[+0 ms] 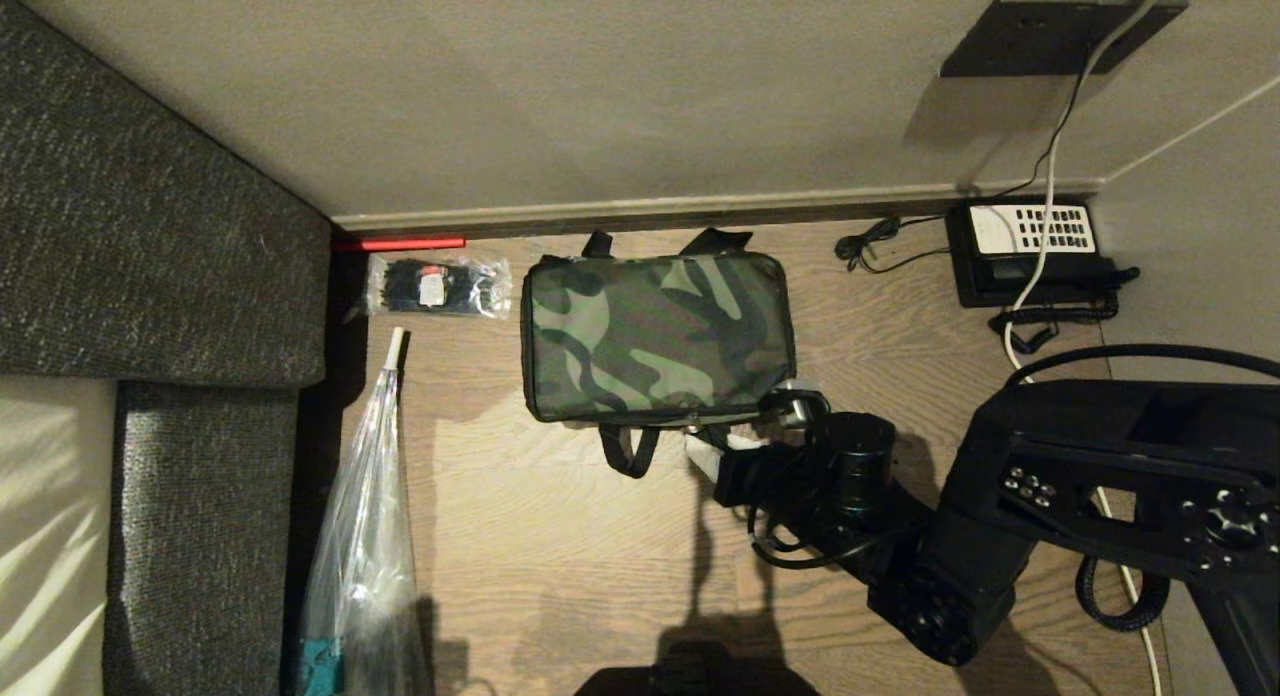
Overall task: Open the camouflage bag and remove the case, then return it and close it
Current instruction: Open the top of the storage box
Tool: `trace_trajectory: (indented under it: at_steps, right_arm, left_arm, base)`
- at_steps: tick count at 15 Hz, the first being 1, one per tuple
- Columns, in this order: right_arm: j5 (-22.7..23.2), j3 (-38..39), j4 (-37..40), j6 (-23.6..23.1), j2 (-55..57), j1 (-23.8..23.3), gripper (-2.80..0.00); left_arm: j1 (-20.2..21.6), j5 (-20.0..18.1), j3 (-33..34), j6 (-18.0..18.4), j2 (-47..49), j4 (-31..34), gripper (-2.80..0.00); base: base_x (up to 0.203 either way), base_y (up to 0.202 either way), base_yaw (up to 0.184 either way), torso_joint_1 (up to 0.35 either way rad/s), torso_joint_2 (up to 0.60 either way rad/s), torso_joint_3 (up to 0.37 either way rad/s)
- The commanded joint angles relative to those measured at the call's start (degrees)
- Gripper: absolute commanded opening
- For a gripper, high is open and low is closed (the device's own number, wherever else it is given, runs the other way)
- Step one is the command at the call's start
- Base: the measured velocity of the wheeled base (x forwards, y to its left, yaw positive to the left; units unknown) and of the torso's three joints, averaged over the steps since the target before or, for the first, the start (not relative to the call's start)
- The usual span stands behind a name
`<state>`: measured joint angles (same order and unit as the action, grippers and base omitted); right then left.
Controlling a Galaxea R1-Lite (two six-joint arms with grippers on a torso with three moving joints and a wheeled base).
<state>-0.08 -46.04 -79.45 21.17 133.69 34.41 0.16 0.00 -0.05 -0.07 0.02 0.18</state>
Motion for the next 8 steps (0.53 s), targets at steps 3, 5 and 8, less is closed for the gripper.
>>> trace_trajectory:
  at_steps: [3, 5, 8]
  right_arm:
    - [-0.3, -3.4, -1.0, -0.8, 4.1, 0.1, 0.0]
    - [-0.7, -8.3, -1.8, 0.7, 8.2, 0.0, 0.0]
    - [-0.6, -10.5, -1.5, 6.1, 7.9, 0.1, 0.0]
  left_arm:
    - [0.0, 0.0, 0.0, 0.0, -0.2, 0.0, -2.8]
    - [0.0, 0.0, 0.0, 0.0, -0.2, 0.0, -2.8]
    - [0.0, 0.0, 0.0, 0.0, -0.2, 0.0, -2.8]
  base:
    - [0.0, 0.0, 0.0, 0.0, 0.0, 0.0]
    - [0.0, 0.0, 0.0, 0.0, 0.0, 0.0]
    - [0.0, 0.0, 0.0, 0.0, 0.0, 0.0]
